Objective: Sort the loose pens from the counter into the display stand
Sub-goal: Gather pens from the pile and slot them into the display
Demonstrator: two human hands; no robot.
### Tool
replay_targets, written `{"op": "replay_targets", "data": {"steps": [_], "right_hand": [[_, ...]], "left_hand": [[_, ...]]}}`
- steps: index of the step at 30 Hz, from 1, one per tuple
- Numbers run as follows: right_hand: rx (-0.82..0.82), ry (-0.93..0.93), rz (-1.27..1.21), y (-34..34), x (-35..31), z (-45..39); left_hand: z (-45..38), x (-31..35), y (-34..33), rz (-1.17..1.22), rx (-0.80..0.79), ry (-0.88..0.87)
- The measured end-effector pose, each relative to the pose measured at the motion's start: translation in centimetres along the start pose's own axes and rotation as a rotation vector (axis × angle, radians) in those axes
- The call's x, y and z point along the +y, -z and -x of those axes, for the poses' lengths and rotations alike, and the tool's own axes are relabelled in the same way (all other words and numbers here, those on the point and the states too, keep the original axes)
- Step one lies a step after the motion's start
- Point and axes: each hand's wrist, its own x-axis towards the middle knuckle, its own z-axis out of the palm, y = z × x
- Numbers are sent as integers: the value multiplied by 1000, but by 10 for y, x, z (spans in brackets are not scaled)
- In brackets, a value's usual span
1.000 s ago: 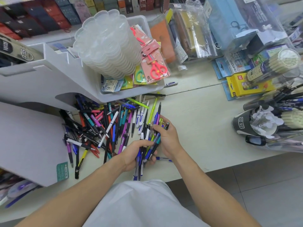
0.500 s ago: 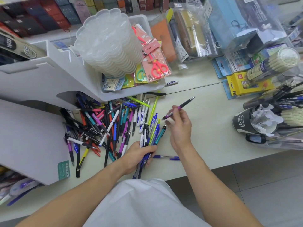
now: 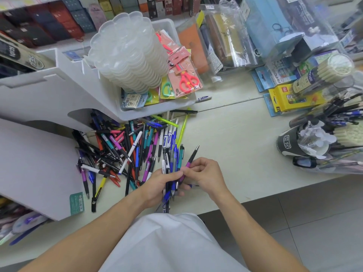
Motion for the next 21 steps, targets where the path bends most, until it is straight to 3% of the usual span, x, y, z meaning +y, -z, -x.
{"op": "replay_targets", "data": {"steps": [3, 5, 7, 13, 21], "right_hand": [[-150, -64, -128, 4, -4, 1], [-181, -63, 17, 8, -7, -3], [-107, 4, 194, 12, -9, -10], [-167, 97, -428, -10, -18, -14], [-125, 69, -546, -54, -12, -13]], "left_hand": [[0, -4, 1, -104, 49, -20], [0, -6, 2, -167, 50, -21], [1, -7, 1, -218, 24, -5], [2, -6, 2, -266, -86, 20], [6, -12, 17, -171, -140, 120]]}}
